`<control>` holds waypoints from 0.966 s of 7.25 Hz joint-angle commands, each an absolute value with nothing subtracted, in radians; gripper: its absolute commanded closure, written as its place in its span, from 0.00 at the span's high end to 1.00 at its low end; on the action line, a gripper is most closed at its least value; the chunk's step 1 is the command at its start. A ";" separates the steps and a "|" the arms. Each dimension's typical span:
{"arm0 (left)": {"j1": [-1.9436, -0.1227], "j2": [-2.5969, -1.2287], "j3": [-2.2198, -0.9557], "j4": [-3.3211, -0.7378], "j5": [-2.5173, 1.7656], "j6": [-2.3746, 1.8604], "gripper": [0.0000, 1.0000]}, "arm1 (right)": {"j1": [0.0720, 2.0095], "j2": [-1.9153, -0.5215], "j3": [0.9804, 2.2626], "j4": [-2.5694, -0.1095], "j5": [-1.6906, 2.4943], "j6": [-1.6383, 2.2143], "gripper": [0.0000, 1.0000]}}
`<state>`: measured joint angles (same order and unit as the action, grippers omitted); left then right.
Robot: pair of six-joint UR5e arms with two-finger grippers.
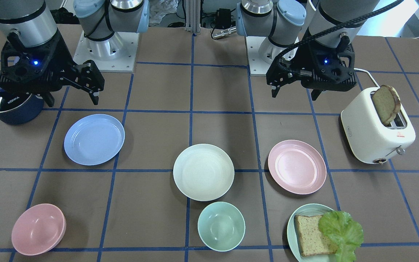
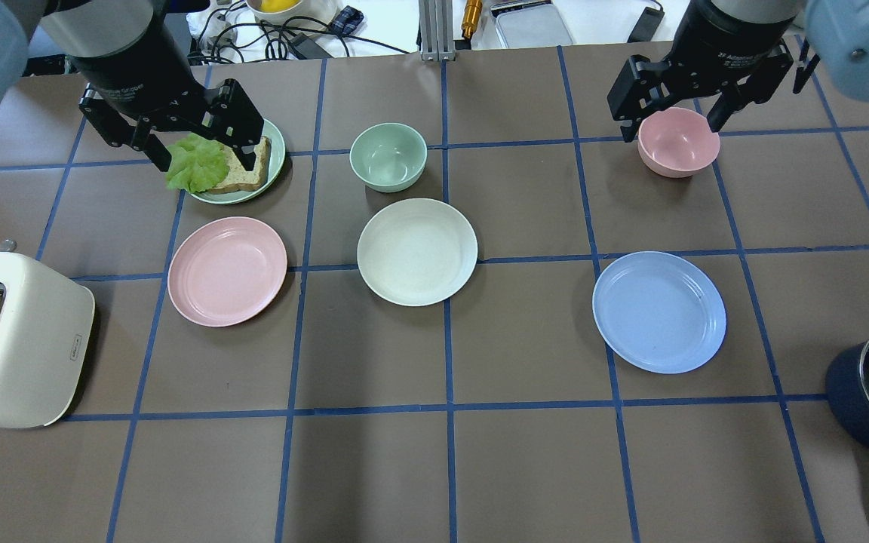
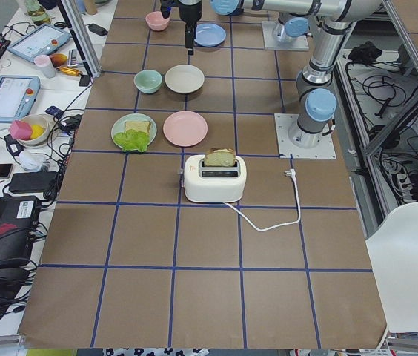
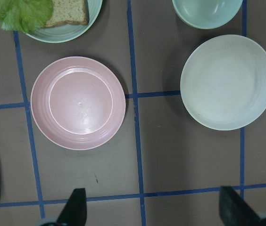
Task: Stack three plates with pink and blue
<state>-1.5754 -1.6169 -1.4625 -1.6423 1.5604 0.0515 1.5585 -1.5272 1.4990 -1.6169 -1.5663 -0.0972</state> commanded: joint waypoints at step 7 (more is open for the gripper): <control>-1.577 -1.614 -1.482 -1.644 1.568 0.054 1.00 | 1.559 -1.528 1.503 -1.617 -1.566 -0.101 1.00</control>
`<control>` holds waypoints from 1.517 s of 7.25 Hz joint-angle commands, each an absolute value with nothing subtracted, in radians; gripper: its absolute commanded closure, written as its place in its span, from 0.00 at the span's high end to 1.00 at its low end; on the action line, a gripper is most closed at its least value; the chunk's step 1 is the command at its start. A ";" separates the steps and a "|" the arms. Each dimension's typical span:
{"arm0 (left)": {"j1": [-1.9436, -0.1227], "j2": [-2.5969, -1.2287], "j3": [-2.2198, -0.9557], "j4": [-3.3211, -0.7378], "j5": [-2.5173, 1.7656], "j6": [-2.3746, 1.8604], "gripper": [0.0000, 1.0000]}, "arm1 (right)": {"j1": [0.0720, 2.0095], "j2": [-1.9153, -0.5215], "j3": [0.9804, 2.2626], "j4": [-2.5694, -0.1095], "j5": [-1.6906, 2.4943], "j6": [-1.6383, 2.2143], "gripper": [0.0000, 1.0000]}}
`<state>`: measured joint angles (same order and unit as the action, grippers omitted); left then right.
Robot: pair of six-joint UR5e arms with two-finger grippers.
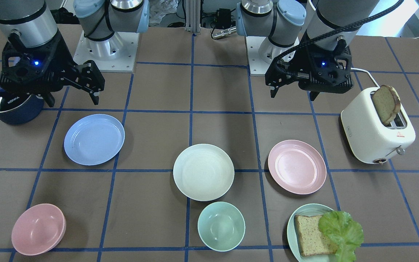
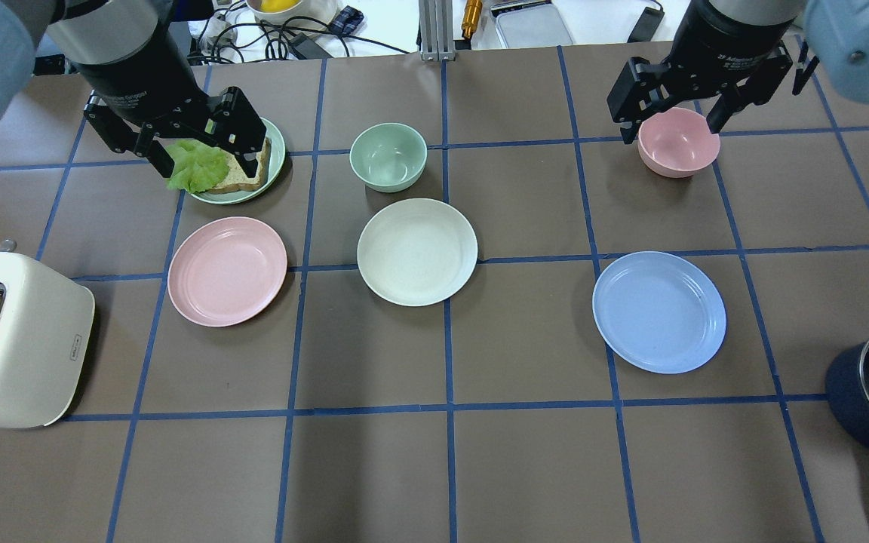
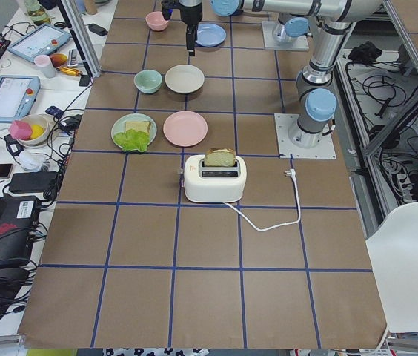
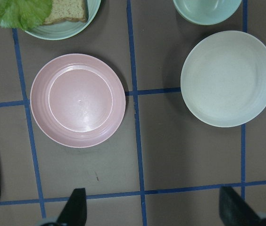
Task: Stack three plates with pink and blue
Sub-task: 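Lower left gripper to pink plate rim while right moves to light blue plate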
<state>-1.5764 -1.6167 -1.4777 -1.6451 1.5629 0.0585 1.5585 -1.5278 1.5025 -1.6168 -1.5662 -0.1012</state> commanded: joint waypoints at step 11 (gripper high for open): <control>-1.563 -1.931 -2.005 -0.755 1.598 0.069 0.82 | 1.359 -1.519 1.961 -2.021 -1.584 -0.187 1.00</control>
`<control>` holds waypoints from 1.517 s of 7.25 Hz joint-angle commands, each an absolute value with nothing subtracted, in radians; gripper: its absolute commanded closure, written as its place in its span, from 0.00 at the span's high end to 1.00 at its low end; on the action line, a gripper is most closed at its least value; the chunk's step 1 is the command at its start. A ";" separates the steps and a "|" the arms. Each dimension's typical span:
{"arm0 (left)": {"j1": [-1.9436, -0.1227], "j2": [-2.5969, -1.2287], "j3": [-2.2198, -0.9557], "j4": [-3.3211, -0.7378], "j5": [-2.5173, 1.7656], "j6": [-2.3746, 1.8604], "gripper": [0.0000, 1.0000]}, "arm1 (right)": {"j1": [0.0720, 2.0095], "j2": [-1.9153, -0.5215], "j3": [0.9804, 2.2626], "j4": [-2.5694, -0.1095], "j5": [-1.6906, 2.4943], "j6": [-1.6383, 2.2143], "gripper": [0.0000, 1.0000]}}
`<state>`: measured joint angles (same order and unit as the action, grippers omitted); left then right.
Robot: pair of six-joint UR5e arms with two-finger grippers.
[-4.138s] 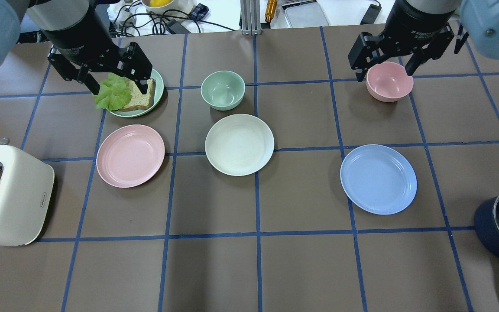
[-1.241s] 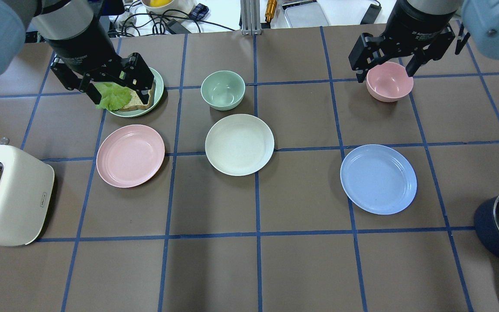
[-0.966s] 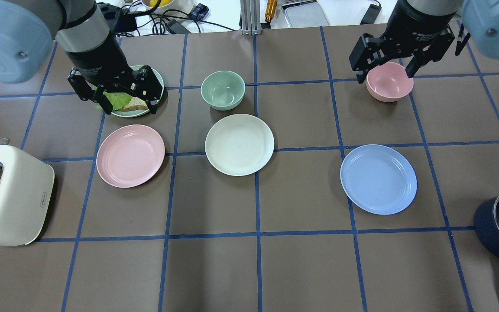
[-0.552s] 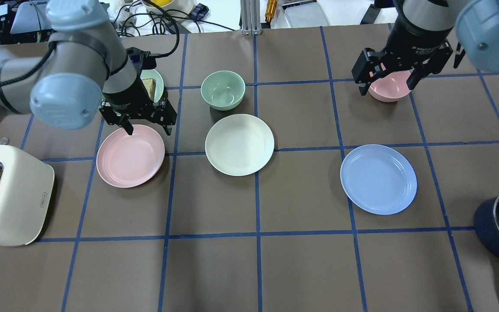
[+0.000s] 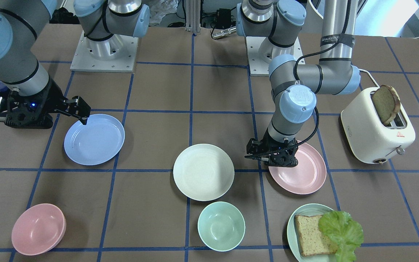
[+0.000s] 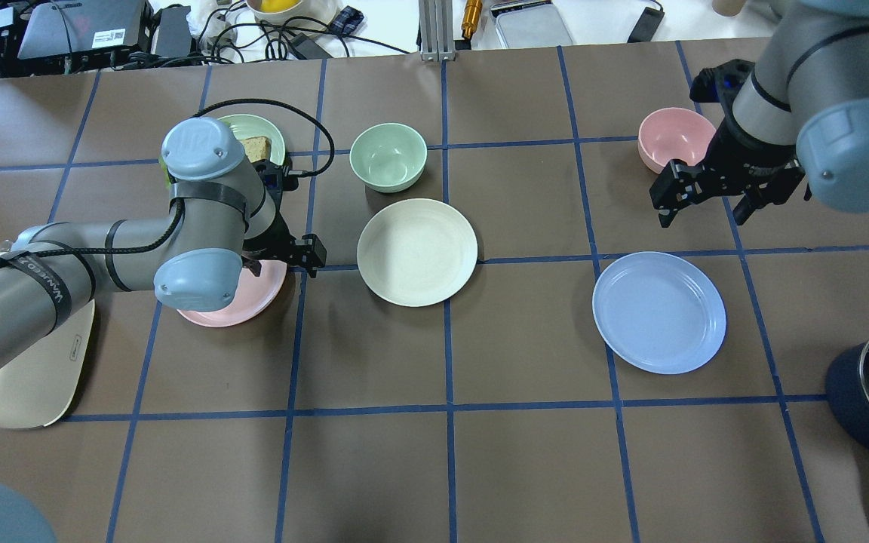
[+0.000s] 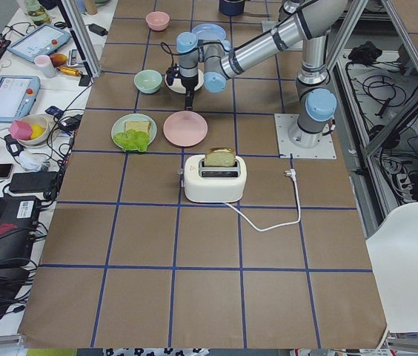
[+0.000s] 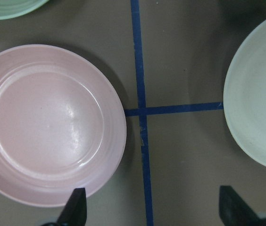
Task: Stack three plates with pink and blue
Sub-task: 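Lower left gripper to pink plate rim while right moves to light blue plate, then grasp pink plate rim with left gripper while right grasps light blue plate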
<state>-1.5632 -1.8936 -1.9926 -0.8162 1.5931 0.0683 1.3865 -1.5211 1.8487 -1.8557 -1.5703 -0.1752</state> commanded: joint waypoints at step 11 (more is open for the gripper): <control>-1.704 -1.870 -1.904 -0.768 1.669 -0.036 0.00 | 1.157 -1.364 2.203 -2.344 -1.555 -0.281 0.67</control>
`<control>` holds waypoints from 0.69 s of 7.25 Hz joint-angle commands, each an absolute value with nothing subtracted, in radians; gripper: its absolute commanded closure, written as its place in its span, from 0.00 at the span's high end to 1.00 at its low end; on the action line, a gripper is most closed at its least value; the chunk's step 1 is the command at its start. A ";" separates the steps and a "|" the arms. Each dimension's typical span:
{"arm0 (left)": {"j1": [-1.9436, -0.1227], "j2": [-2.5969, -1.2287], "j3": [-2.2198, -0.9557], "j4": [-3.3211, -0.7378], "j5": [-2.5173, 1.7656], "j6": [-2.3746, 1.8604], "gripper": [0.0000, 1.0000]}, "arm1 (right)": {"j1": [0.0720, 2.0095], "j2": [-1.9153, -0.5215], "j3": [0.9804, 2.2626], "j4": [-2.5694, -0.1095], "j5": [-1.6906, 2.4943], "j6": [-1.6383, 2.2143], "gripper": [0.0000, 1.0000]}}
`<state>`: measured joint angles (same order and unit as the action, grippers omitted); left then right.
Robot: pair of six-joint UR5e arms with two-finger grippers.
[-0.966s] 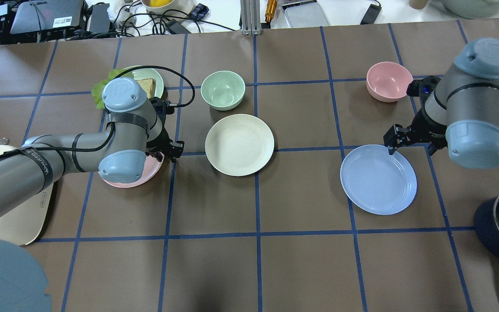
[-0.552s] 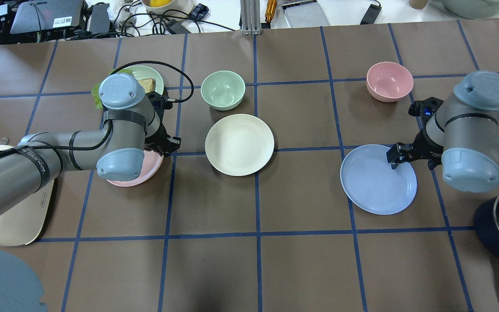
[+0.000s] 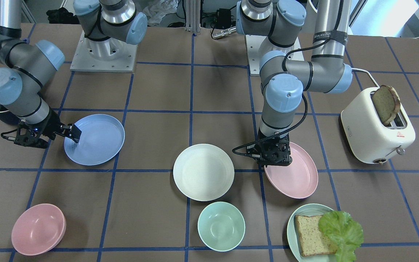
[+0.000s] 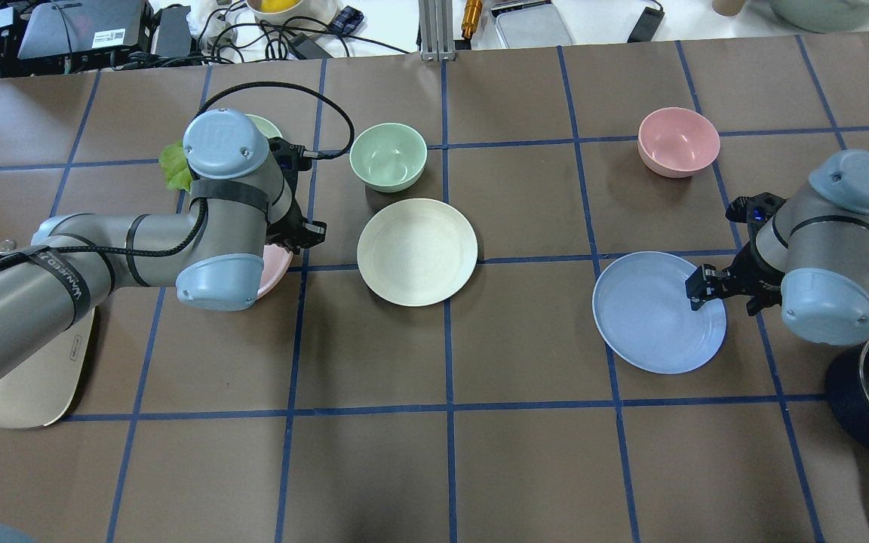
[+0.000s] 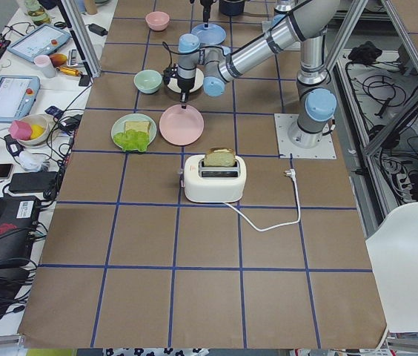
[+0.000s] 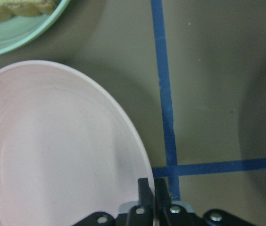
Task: Stack three plates with pink and blue
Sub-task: 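Carry pink plate onto cream plate with left gripper while right lifts blue plate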
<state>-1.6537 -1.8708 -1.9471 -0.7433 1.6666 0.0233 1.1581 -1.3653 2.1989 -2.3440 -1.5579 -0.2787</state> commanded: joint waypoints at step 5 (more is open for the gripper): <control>-1.981 -2.011 -1.500 -1.108 1.666 -0.452 0.00 | 1.155 -1.397 2.198 -2.333 -1.508 -0.333 0.00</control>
<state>-1.9093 -1.9654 -1.5520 -1.0847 1.6662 -0.3645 1.1554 -1.3788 2.2007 -2.3339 -1.5187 -0.3102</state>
